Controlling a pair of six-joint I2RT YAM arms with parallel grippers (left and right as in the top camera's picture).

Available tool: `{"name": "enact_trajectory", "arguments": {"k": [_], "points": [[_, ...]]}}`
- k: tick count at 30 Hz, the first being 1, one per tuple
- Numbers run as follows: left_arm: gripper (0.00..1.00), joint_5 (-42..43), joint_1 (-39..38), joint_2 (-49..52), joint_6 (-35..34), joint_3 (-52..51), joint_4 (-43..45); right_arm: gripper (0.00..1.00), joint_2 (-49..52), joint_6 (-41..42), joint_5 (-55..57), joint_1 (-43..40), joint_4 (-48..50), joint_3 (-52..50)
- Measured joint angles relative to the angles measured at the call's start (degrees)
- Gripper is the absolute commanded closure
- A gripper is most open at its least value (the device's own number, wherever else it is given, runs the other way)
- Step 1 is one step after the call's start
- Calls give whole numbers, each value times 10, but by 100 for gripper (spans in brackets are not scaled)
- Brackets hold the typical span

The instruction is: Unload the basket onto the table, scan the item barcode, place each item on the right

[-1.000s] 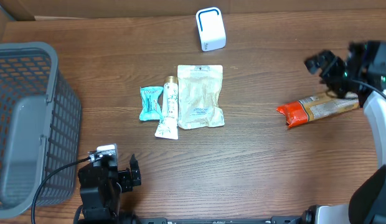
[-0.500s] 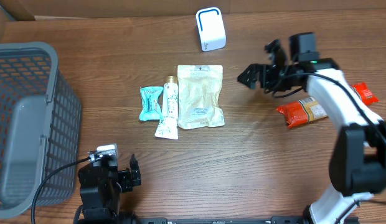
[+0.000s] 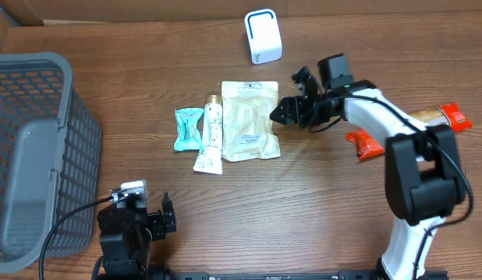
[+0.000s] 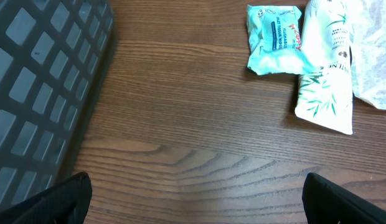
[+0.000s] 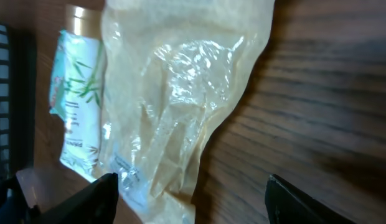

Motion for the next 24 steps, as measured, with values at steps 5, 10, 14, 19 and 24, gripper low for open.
{"name": "enact_trajectory", "arguments": {"k": [5,10,14,19,24], "points": [[0,0,0,0,0,0,0,23,34,33,-14,4,39,2],[0,0,0,0,0,0,0,23,52,71,-26,16,82,10],[1,0,0,0,0,0,0,25,71,108,-38,37,120,22],[0,0,0,0,0,0,0,54,87,144,-44,55,145,28],[1,0,0,0,0,0,0,94,104,159,-49,63,145,26]]}}
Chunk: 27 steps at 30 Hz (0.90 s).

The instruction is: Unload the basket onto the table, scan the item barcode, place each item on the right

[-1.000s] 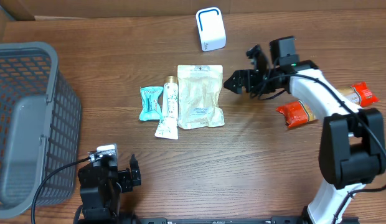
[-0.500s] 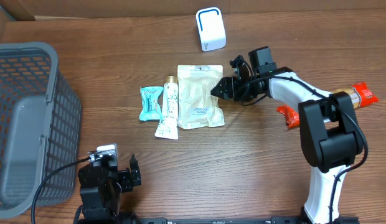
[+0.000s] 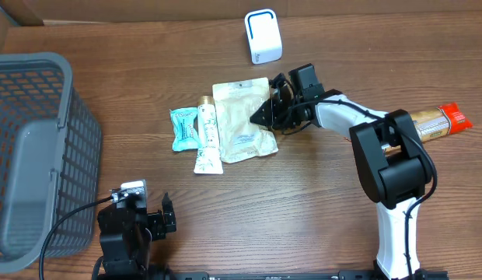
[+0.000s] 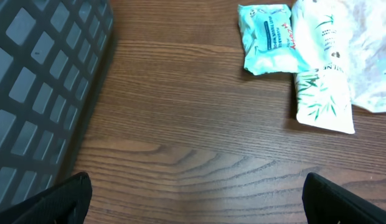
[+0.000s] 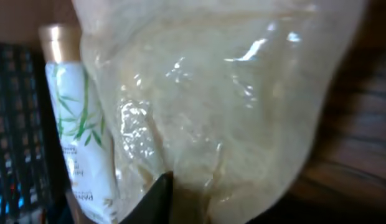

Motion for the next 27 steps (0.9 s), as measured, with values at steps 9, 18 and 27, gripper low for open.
{"name": "enact_trajectory", "arguments": {"k": [9,18,27], "points": [[0,0,0,0,0,0,0,96,8,9,-45,-5,8,-5],[1,0,0,0,0,0,0,96,-51,-20,-3,-39,-70,-14],[1,0,0,0,0,0,0,96,-254,-81,413,17,-204,-13]]}}
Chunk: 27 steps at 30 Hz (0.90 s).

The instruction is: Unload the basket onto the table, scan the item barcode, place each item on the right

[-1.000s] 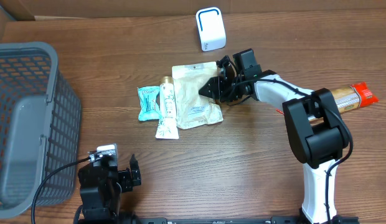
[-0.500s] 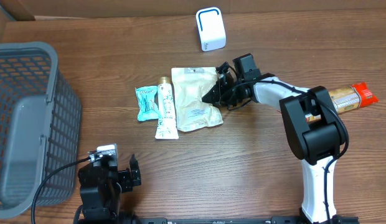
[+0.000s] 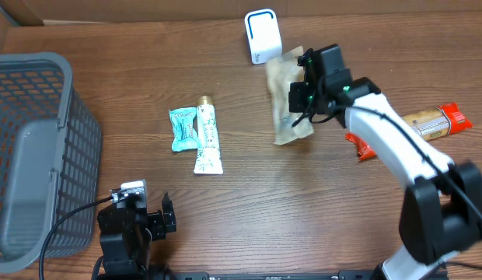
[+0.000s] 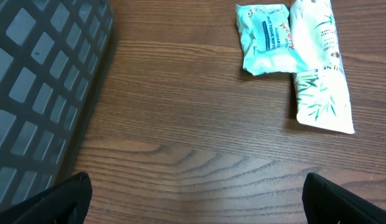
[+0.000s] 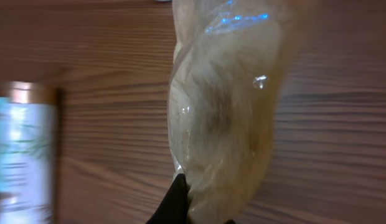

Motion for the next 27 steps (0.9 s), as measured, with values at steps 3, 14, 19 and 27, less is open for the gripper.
{"name": "enact_trajectory", "arguments": {"k": [3,14,19,27], "points": [[0,0,0,0,0,0,0,96,-10,-18,176,62,-59,1],[0,0,0,0,0,0,0,53,37,-37,385,170,-103,0],[0,0,0,0,0,0,0,39,61,-44,253,181,-99,0],[0,0,0,0,0,0,0,27,62,-60,30,192,-100,2]]}}
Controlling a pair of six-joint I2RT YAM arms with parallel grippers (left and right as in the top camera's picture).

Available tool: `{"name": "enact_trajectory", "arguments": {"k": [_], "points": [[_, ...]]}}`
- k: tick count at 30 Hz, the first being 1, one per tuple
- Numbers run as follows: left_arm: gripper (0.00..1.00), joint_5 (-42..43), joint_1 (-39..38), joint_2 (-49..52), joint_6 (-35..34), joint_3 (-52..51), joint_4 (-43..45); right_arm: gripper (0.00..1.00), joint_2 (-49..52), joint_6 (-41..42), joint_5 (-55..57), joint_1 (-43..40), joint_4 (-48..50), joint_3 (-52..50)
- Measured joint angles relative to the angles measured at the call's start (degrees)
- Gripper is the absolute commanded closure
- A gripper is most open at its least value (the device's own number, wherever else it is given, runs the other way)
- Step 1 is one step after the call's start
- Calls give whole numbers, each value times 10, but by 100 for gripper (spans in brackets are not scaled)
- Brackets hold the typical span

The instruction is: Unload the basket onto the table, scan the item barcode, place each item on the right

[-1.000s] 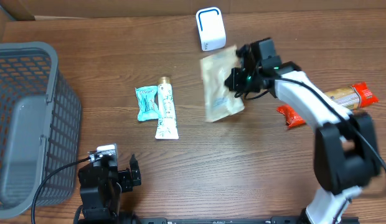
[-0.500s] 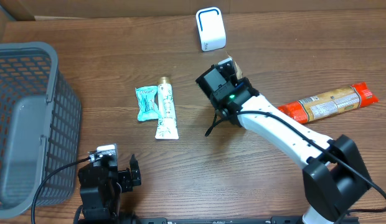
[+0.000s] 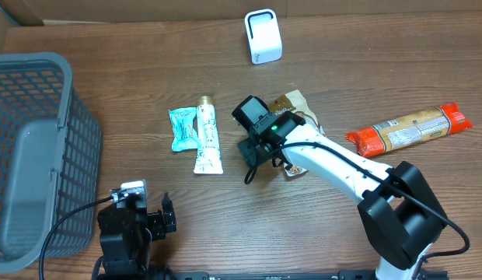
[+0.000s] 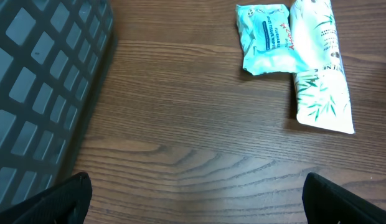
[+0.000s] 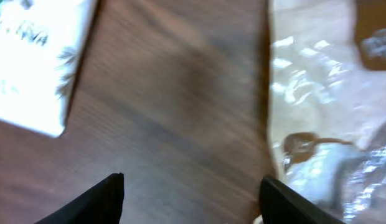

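The pale translucent pouch [image 3: 291,103] lies on the table, mostly hidden beneath my right arm; in the right wrist view it fills the right side [image 5: 324,118]. My right gripper [image 3: 251,159] [image 5: 193,199] hangs open over bare wood just left of the pouch, gripping nothing. The white scanner [image 3: 263,36] stands at the far edge. My left gripper [image 3: 140,222] [image 4: 193,199] rests open near the front edge, empty.
A white bamboo-print tube [image 3: 206,144] [image 4: 320,74] [image 5: 37,56] and a teal packet [image 3: 183,128] [image 4: 268,37] lie left of the pouch. An orange cracker pack [image 3: 408,130] lies at the right. A grey mesh basket [image 3: 31,155] [image 4: 37,81] stands on the left.
My right gripper was shut on the pouch, held up beside the scanner. Now the pouch lies on the table right of the tube, and the gripper is open just left of it.
My right gripper was open at the right edge of the flat pouch, then at its edge with pouch, tube and packet shifted slightly left. Then it held the pouch up by the scanner. Now the pouch lies released mid-table. The left arm stayed still.
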Motion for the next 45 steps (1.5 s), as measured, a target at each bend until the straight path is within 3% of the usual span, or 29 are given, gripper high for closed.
{"name": "enact_trajectory", "arguments": {"k": [4,9,15,18,26,33,45], "points": [[1,0,0,0,0,0,0,17,0,-2,-36,-38,-63,44],[1,0,0,0,0,0,0,8,-5,-33,-95,-155,-119,139],[0,0,0,0,0,0,0,12,-11,-83,-216,-318,-167,141],[0,0,0,0,0,0,0,12,-11,-116,-301,-353,-205,131],[1,0,0,0,0,0,0,0,-11,-132,-360,-245,-198,99],[1,0,0,0,0,0,0,0,6,-89,-334,-147,-140,35],[1,0,0,0,0,0,0,0,18,-23,-189,-166,-128,-22]]}}
